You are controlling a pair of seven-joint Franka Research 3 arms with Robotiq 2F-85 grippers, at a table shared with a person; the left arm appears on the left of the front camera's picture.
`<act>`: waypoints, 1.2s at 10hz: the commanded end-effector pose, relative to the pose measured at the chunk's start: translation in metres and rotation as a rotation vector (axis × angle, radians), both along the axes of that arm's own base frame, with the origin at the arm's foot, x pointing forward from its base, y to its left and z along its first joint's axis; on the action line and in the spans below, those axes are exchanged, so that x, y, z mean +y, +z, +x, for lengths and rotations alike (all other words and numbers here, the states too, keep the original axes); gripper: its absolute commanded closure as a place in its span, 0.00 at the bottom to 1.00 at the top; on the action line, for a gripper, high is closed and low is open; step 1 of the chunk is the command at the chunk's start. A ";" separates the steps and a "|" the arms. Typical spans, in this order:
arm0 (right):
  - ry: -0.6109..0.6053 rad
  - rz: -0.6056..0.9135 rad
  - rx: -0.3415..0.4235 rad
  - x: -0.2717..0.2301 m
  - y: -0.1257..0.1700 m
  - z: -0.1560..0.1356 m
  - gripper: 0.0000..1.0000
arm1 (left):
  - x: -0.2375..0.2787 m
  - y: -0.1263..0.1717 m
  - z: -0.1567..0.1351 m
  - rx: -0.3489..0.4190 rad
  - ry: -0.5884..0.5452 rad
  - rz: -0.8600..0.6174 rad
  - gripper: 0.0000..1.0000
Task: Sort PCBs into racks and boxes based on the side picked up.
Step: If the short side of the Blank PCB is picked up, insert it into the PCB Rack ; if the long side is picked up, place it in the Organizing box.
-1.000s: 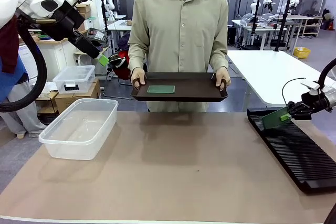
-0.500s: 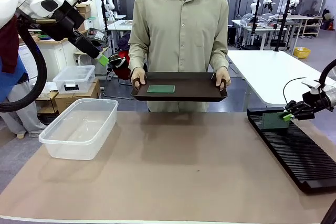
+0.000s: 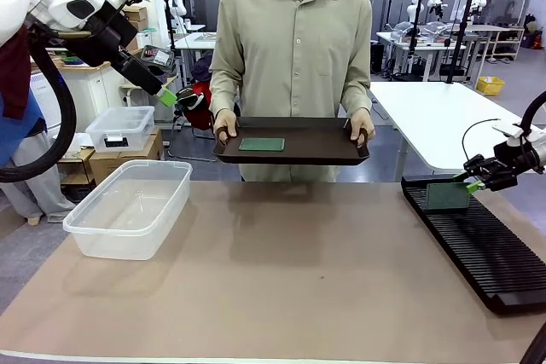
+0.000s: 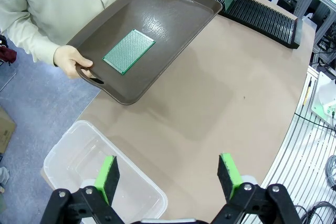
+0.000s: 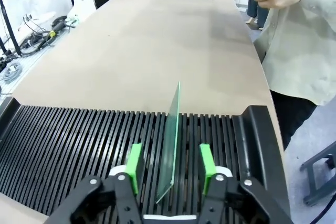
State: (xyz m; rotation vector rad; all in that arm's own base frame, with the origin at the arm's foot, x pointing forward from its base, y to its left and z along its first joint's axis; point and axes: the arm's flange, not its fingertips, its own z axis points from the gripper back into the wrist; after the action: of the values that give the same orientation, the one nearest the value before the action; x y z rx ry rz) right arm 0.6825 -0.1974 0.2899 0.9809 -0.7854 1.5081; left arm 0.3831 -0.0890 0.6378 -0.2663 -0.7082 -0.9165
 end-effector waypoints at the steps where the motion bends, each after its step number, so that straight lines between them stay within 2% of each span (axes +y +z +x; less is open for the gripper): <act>1: 0.009 -0.018 -0.053 -0.006 0.018 0.000 0.16 | 0.001 -0.002 0.000 0.008 -0.005 -0.005 0.00; 2: 0.006 -0.025 -0.085 -0.008 0.028 -0.001 0.00 | 0.001 -0.002 0.000 0.008 -0.005 -0.005 0.00; 6: -0.022 -0.052 -0.150 -0.008 0.061 -0.016 0.00 | 0.001 -0.002 0.000 0.008 -0.005 -0.005 0.00; 10: -0.066 -0.068 -0.151 -0.003 0.076 -0.029 0.00 | 0.001 -0.002 0.000 0.008 -0.005 -0.005 0.00; 11: -0.037 -0.065 -0.143 -0.011 0.076 -0.008 0.00 | 0.001 -0.002 0.000 0.008 -0.005 -0.005 0.00; 12: -0.037 -0.065 -0.143 -0.011 0.076 -0.008 0.00 | 0.001 -0.002 0.000 0.008 -0.005 -0.005 0.00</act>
State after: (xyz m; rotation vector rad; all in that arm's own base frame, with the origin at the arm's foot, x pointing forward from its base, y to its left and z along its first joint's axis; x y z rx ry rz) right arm 0.6701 -0.2074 0.3662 0.8089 -0.8431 1.5624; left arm 0.3831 -0.0890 0.6378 -0.2663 -0.7082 -0.9165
